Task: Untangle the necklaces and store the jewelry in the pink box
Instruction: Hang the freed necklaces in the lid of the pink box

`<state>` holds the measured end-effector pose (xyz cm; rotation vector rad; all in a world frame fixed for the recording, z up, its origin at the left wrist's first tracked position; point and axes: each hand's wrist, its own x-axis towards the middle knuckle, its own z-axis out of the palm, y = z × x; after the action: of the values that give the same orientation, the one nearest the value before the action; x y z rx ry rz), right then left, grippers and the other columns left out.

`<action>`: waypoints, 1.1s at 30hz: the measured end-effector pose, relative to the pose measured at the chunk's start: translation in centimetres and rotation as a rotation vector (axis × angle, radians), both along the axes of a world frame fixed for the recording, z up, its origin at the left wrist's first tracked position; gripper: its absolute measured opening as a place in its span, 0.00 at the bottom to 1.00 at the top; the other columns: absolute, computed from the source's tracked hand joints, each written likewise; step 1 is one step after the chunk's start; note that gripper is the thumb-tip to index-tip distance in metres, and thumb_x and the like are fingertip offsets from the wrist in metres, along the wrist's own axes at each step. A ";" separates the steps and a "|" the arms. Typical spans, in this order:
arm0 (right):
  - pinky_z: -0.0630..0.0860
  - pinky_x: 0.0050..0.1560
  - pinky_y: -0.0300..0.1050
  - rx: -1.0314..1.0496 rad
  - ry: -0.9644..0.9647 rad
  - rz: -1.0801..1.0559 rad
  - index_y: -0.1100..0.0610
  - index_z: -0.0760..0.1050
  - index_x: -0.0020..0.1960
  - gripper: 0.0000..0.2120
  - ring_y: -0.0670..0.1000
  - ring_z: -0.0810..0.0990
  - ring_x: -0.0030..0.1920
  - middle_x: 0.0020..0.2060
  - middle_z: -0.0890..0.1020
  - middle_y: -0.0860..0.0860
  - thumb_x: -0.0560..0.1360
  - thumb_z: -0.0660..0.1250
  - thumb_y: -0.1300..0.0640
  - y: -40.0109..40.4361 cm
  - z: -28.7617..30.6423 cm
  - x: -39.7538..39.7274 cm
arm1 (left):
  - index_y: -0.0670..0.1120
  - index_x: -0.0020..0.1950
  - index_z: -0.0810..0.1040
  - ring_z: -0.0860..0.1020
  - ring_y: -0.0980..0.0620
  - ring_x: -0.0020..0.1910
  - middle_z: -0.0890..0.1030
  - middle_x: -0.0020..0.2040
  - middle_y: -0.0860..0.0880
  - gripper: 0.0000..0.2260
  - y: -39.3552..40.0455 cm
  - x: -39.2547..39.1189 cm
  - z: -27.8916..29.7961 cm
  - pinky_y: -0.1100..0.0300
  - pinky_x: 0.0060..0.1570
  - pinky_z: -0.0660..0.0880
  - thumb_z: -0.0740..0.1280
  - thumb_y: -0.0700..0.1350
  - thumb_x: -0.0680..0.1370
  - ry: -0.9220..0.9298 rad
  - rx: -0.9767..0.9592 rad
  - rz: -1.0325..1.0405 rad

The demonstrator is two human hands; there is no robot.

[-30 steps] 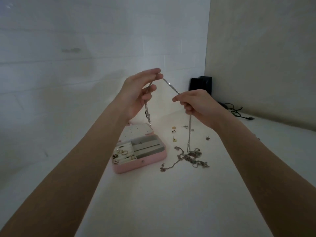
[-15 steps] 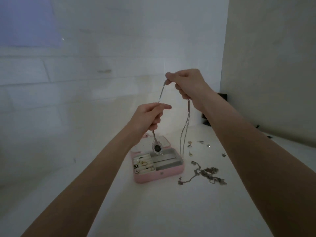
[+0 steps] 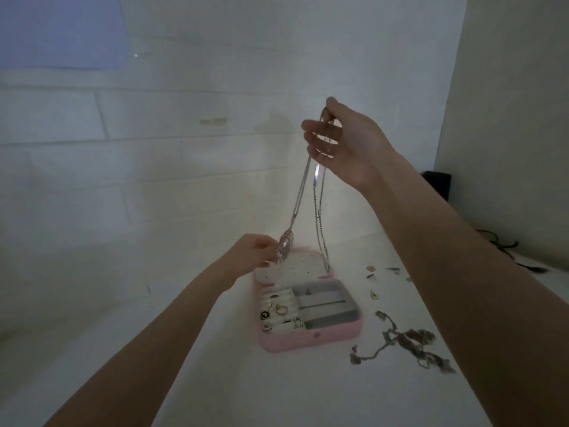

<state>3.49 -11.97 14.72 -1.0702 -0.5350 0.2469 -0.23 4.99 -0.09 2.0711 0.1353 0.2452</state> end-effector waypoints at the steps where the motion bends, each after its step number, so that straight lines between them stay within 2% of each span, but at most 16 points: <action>1: 0.72 0.31 0.38 0.064 0.063 -0.009 0.56 0.66 0.33 0.16 0.48 0.72 0.27 0.26 0.76 0.51 0.79 0.60 0.55 0.1 -0.2 0.7 | 0.41 0.52 0.80 0.77 0.52 0.47 0.80 0.48 0.48 0.07 0.3 1.4 -0.4 0.66 0.46 0.72 0.64 0.42 0.78 0.012 0.160 0.007; 3: 0.62 0.22 0.36 0.107 0.108 -0.040 0.56 0.64 0.32 0.16 0.46 0.62 0.21 0.22 0.67 0.49 0.79 0.59 0.56 0.0 -0.6 2.2 | 0.41 0.56 0.80 0.77 0.51 0.52 0.79 0.51 0.49 0.10 0.8 4.4 -1.3 0.65 0.47 0.69 0.63 0.42 0.79 0.030 0.452 0.046; 4: 0.56 0.20 0.35 0.084 0.095 -0.058 0.55 0.63 0.32 0.16 0.45 0.58 0.20 0.21 0.64 0.48 0.79 0.59 0.57 0.0 -0.9 2.9 | 0.42 0.56 0.80 0.77 0.50 0.54 0.79 0.53 0.48 0.10 1.0 5.8 -1.8 0.63 0.49 0.69 0.63 0.43 0.79 0.025 0.542 0.070; 6: 0.50 0.20 0.35 0.005 0.050 -0.081 0.55 0.63 0.32 0.16 0.44 0.55 0.19 0.19 0.62 0.46 0.78 0.59 0.58 -0.1 -1.4 4.2 | 0.41 0.56 0.79 0.76 0.47 0.55 0.79 0.55 0.45 0.10 1.2 8.3 -3.2 0.59 0.52 0.69 0.60 0.42 0.80 0.017 0.675 0.096; 8: 0.50 0.19 0.36 -0.043 0.029 -0.069 0.56 0.64 0.32 0.15 0.44 0.54 0.18 0.19 0.62 0.46 0.78 0.59 0.59 -0.3 -1.8 5.3 | 0.39 0.55 0.78 0.75 0.45 0.53 0.78 0.55 0.43 0.11 0.9 10.1 -4.3 0.57 0.53 0.69 0.57 0.39 0.80 0.041 0.777 0.079; 11: 0.51 0.18 0.35 -0.051 0.031 -0.019 0.56 0.64 0.32 0.15 0.44 0.54 0.18 0.19 0.63 0.46 0.78 0.59 0.58 -0.5 -2.5 6.8 | 0.37 0.54 0.77 0.73 0.47 0.50 0.77 0.55 0.42 0.12 0.4 11.6 -5.2 0.59 0.49 0.68 0.55 0.37 0.79 0.082 0.934 0.035; 15: 0.51 0.17 0.35 -0.069 0.061 0.022 0.56 0.64 0.33 0.16 0.44 0.55 0.17 0.19 0.63 0.46 0.79 0.59 0.58 -0.3 -3.8 8.2 | 0.39 0.55 0.77 0.76 0.44 0.53 0.78 0.55 0.41 0.11 0.1 12.3 -4.7 0.55 0.53 0.72 0.57 0.36 0.78 0.085 1.041 0.109; 20: 0.52 0.16 0.35 -0.064 0.087 0.045 0.56 0.64 0.33 0.16 0.44 0.55 0.17 0.19 0.63 0.47 0.79 0.59 0.58 -0.1 -4.1 8.4 | 0.39 0.58 0.75 0.77 0.41 0.56 0.78 0.57 0.40 0.11 -0.4 12.2 -3.4 0.53 0.50 0.72 0.57 0.36 0.79 0.103 1.344 0.151; 22: 0.52 0.16 0.35 -0.058 0.072 0.038 0.56 0.64 0.33 0.16 0.44 0.55 0.17 0.19 0.64 0.46 0.79 0.58 0.58 -0.3 -3.9 8.3 | 0.41 0.59 0.73 0.76 0.42 0.52 0.77 0.55 0.41 0.10 -0.6 11.3 -1.9 0.53 0.47 0.71 0.55 0.38 0.80 0.067 1.328 0.191; 24: 0.52 0.17 0.35 -0.043 0.068 0.019 0.56 0.65 0.33 0.16 0.44 0.55 0.17 0.19 0.64 0.46 0.79 0.59 0.58 -0.5 -3.4 8.0 | 0.40 0.56 0.71 0.74 0.43 0.44 0.78 0.50 0.40 0.10 -0.8 9.3 0.1 0.53 0.41 0.68 0.53 0.42 0.82 -0.051 1.214 0.199; 26: 0.52 0.18 0.36 -0.049 0.047 -0.038 0.56 0.65 0.32 0.16 0.44 0.55 0.18 0.19 0.65 0.47 0.78 0.59 0.58 -0.6 -2.8 7.4 | 0.41 0.54 0.70 0.75 0.43 0.40 0.79 0.45 0.41 0.10 -1.2 7.1 2.0 0.52 0.39 0.71 0.53 0.44 0.82 -0.193 1.129 0.120; 29: 0.51 0.20 0.36 -0.155 -0.068 -0.207 0.56 0.65 0.31 0.15 0.45 0.55 0.19 0.20 0.65 0.47 0.77 0.60 0.59 -0.6 -1.8 6.3 | 0.43 0.53 0.73 0.77 0.48 0.38 0.81 0.42 0.45 0.09 -2.7 3.3 3.8 0.52 0.43 0.75 0.57 0.45 0.80 -0.297 1.046 -0.094; 31: 0.51 0.20 0.36 -0.210 -0.129 -0.279 0.56 0.65 0.30 0.15 0.45 0.55 0.19 0.21 0.65 0.48 0.76 0.60 0.60 -0.7 -1.2 5.6 | 0.44 0.49 0.77 0.79 0.52 0.38 0.82 0.42 0.49 0.09 -3.6 1.1 3.6 0.59 0.44 0.75 0.60 0.47 0.80 -0.235 0.913 -0.243; 33: 0.51 0.19 0.36 -0.238 -0.146 -0.300 0.56 0.65 0.30 0.15 0.45 0.55 0.19 0.22 0.65 0.48 0.76 0.60 0.60 -1.0 -1.1 5.0 | 0.45 0.44 0.79 0.81 0.58 0.38 0.83 0.40 0.52 0.12 -3.3 -0.5 2.7 0.67 0.41 0.74 0.61 0.51 0.79 -0.097 0.596 -0.283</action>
<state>8.51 -13.01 13.67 -1.3911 -0.4751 -0.0338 -0.77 1.69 2.62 2.6259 -0.3275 0.2284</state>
